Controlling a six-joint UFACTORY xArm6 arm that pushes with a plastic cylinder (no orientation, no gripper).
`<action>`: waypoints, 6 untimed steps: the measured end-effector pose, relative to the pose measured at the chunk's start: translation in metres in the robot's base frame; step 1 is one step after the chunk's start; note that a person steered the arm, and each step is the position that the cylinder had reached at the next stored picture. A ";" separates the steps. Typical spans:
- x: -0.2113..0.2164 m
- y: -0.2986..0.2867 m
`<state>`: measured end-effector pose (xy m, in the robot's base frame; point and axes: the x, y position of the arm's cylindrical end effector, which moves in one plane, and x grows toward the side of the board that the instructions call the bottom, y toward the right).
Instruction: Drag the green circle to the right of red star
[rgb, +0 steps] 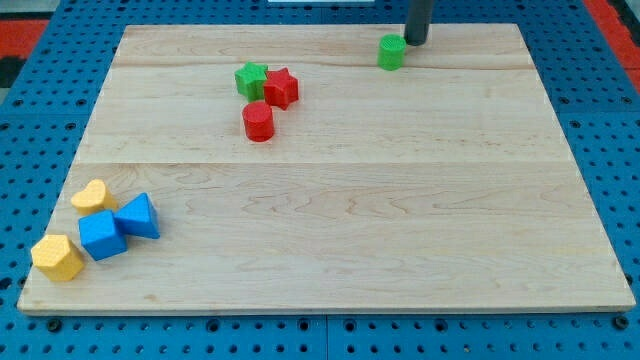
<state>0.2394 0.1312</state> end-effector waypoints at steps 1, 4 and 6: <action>0.025 -0.022; 0.007 -0.060; 0.031 -0.094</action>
